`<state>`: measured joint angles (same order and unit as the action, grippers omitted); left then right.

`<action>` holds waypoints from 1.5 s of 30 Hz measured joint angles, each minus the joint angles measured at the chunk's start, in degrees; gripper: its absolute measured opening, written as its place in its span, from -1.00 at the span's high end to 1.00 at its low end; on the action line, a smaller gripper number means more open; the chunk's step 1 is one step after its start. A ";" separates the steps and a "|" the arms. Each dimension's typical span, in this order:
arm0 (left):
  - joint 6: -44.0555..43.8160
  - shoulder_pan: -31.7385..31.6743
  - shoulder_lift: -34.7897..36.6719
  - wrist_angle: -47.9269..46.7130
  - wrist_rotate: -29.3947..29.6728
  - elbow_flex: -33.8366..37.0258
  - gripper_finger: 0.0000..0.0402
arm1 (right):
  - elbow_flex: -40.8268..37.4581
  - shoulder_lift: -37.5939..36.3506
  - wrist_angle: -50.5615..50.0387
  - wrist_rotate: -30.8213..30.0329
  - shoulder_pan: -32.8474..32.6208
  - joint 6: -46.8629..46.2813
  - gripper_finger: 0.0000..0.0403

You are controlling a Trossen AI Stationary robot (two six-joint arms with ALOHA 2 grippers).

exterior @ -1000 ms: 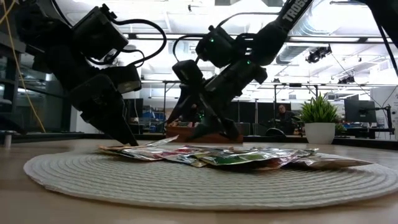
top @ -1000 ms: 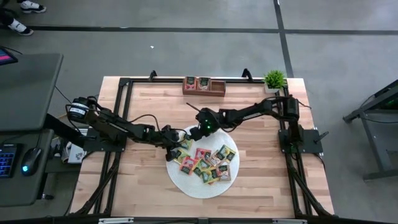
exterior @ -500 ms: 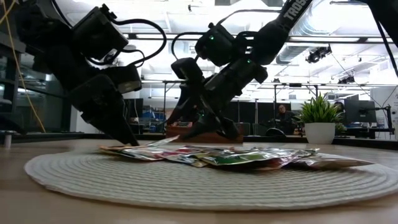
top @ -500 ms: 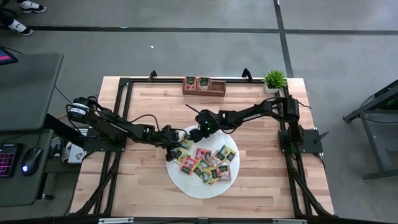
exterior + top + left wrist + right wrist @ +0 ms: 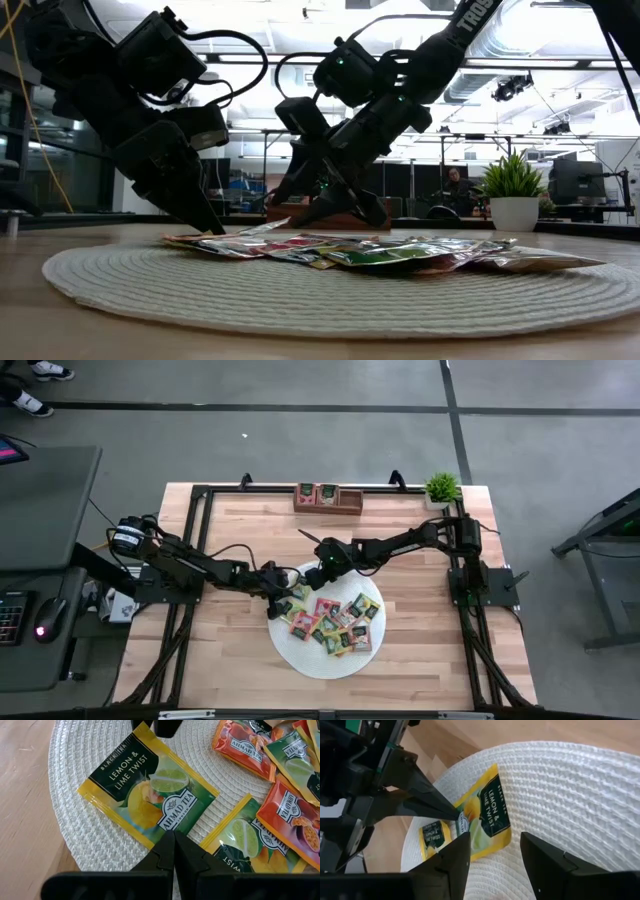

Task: Pick & Place Tea
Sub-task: Put the yellow tea bag into the right section of the wooden organizer

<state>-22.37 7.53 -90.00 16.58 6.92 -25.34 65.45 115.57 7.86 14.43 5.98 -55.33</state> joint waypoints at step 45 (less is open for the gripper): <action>1.07 0.00 0.40 0.46 -0.02 -0.09 1.00 | 0.00 0.04 0.15 -5.22 -1.23 2.67 1.00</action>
<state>-21.30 7.53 -89.60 17.04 6.90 -25.43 65.45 115.61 8.01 9.21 4.75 -52.66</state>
